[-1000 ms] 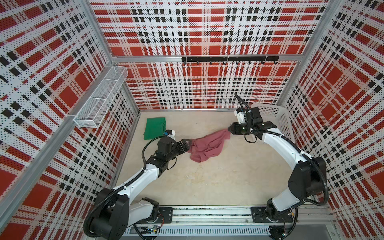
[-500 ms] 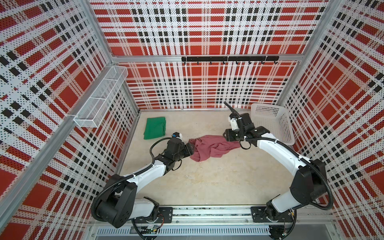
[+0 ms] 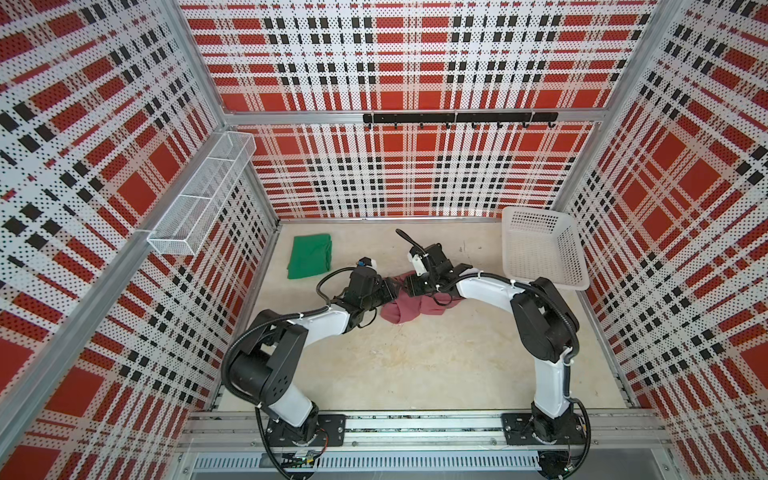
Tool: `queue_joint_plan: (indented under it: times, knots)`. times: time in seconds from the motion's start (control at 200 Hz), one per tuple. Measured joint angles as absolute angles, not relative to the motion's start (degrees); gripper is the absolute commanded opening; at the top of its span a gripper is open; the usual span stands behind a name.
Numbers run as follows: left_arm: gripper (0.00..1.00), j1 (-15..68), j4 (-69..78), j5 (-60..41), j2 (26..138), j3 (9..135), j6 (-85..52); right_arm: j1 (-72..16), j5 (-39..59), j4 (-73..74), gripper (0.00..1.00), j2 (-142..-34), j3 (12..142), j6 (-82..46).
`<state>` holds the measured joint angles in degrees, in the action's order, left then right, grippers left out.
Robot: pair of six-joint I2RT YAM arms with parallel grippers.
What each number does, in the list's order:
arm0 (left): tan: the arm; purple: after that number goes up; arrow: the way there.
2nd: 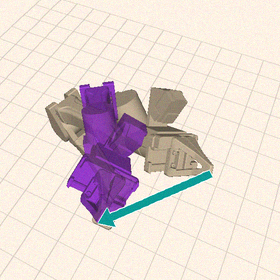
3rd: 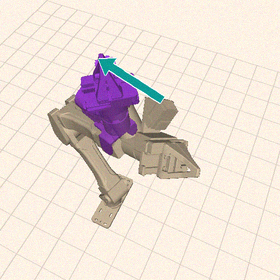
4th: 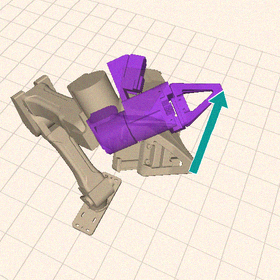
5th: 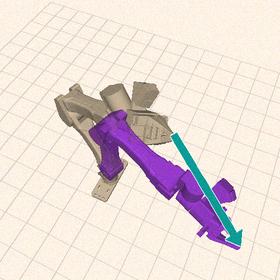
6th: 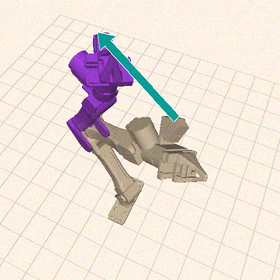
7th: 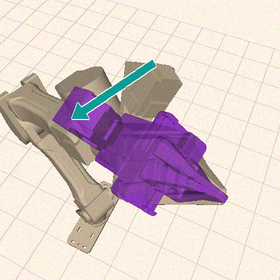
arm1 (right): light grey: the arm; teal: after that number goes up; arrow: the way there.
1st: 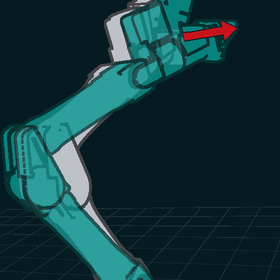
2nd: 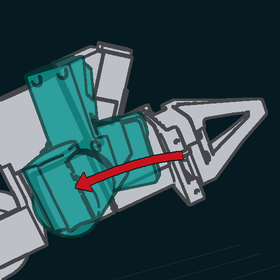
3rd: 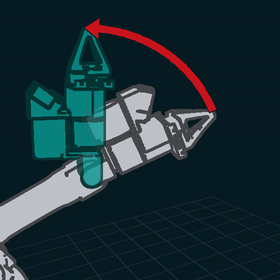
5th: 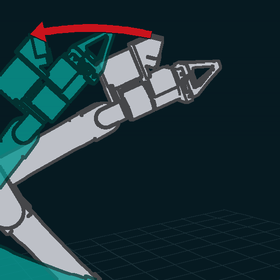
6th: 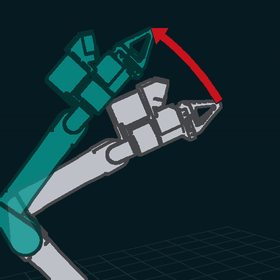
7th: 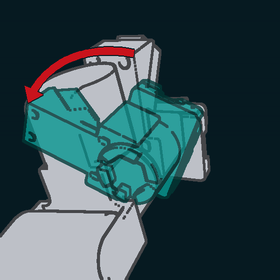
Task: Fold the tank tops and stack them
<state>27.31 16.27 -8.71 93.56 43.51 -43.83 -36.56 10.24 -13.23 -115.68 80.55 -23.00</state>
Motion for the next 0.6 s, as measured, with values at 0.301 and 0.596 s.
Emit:
queue_joint_plan:
  times: [0.301, 0.596]
  knots:
    - [0.00, 27.2, 16.0, -7.0, 95.2, 44.0, -42.8, -34.5, 8.8, -13.4, 0.00, -115.5, 81.5, -23.2]
    - [0.00, 23.6, 3.0, -2.6, 83.9, 49.1, -33.5, -29.0, 6.5, -17.6, 0.00, -98.9, 78.9, -20.4]
